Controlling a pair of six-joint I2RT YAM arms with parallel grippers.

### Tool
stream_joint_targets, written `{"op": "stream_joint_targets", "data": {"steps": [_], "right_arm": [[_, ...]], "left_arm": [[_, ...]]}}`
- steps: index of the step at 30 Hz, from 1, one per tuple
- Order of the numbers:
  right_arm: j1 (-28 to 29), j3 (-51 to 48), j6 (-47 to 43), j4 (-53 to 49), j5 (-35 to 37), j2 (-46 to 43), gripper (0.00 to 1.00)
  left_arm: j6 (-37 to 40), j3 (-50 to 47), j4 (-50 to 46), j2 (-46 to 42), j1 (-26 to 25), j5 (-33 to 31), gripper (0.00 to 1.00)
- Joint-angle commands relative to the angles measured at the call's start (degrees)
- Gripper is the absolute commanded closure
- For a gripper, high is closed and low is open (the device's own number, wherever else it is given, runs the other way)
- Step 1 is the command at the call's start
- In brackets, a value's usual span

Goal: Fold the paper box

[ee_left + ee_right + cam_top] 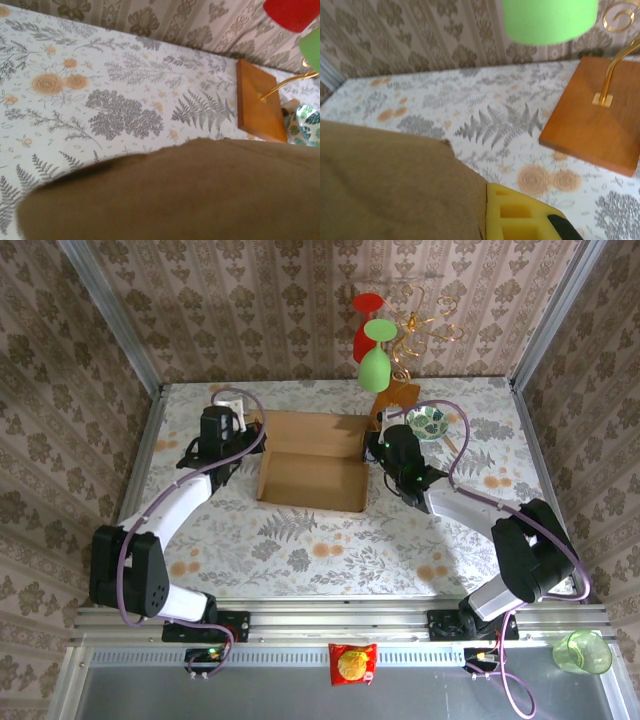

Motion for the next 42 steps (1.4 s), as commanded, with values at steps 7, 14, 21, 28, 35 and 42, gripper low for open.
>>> {"op": "stream_joint_targets", "data": {"steps": [7, 14, 21, 28, 35, 42], "right_arm": [[0.71, -0.97, 2.14, 14.68, 1.39, 6.44, 1.00], [0.80, -3.47, 1.94, 17.49, 1.49, 8.01, 1.00], [1.19, -6.94, 2.87, 18.88, -0.01, 8.19, 1.00], [1.45, -9.83, 3.09, 18.64, -0.20, 7.46, 0.97], [1.48, -12.50, 3.68, 17.11, -0.01, 5.15, 0.89], [1.46, -13.62, 4.53, 13.92, 0.62, 2.71, 0.83]], "left_arm": [[-1.65, -5.72, 11.83, -0.86, 1.82, 5.22, 1.00], [-1.00, -10.03, 14.79, -1.37, 2.73, 7.20, 1.00], [-1.53, -17.38, 21.49, -3.35, 2.49, 8.46, 1.00], [-3.03, -24.43, 30.69, -3.71, 2.40, 9.60, 1.00], [-3.07, -28.59, 34.44, -3.84, 1.40, 9.06, 1.00], [-0.31, -31.67, 32.36, -5.61, -0.72, 5.67, 1.00]]}}
